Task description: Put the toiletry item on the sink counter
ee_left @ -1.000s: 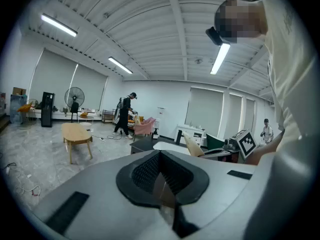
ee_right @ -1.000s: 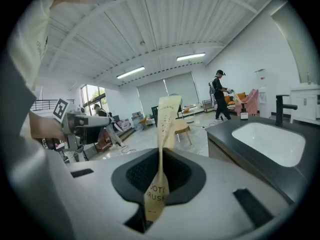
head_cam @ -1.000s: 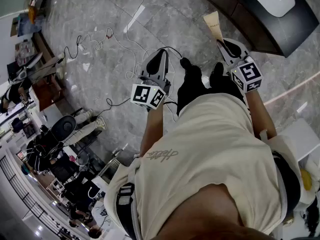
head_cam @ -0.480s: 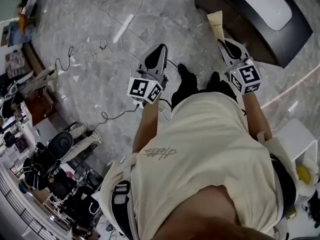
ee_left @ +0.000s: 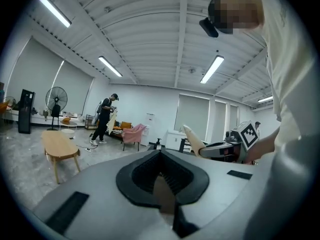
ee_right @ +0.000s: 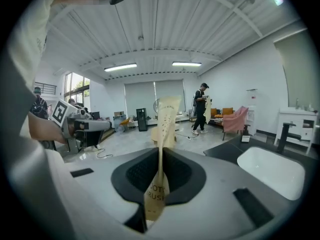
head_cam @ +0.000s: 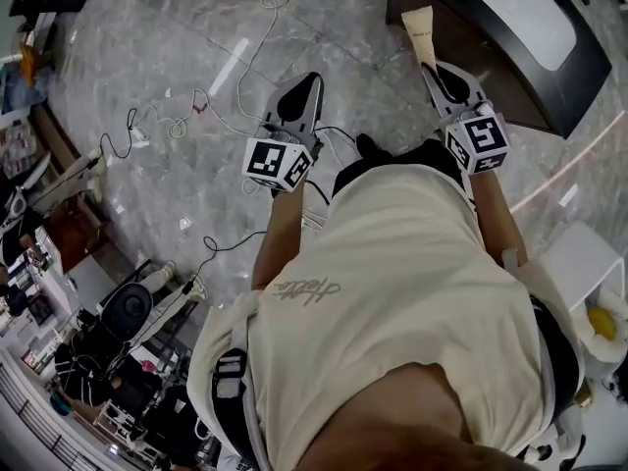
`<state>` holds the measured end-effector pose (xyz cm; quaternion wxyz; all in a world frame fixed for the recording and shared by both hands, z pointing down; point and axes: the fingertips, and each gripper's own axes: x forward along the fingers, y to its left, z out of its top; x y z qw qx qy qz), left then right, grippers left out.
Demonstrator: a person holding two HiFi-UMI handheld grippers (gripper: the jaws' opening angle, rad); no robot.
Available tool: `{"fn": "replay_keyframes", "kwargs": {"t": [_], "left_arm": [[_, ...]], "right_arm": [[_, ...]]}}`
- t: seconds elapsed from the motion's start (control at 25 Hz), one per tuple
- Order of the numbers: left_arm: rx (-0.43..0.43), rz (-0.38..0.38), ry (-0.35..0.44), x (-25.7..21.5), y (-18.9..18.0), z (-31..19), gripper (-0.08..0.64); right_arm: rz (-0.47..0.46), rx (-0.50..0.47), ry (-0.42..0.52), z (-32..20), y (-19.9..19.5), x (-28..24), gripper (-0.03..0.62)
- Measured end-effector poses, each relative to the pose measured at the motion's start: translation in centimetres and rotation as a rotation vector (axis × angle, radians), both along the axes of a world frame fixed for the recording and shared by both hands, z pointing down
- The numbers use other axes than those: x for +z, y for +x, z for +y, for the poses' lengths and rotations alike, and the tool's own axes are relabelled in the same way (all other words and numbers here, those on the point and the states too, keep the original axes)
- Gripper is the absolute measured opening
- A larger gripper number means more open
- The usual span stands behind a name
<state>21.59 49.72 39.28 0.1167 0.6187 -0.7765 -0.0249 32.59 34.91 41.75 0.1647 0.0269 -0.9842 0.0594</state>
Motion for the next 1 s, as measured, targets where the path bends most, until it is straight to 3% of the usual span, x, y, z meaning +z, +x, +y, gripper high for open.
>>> {"fn": "replay_keyframes", "kwargs": {"t": [0.36,0.72,0.88,1.0], "left_arm": [[-0.004,0.033,-0.026,2.4,-6.7,-2.8,0.003],[0.006,-0.004,-0.067,0.8,-11.2,-15.0,0.003],[-0.025,-0.032,-0.061,-1.6,-14.1,-20.3,0.003],[-0.061,-0.011,-0.039,-2.4,-15.6,-23.7,0.003]], "right_arm": [[0.006,0.044,-0.007,-3.8,-5.9,0.8,0.021],[-0.039,0.050,-0.109,-15.5,-11.5,3.1,0.021],[-0.067,0.020,-0.102,-21.1,-14.5,2.5,0.021],[-0.073,0.000,-0.097,-24.7,-16.5,2.2,0.021]]}}
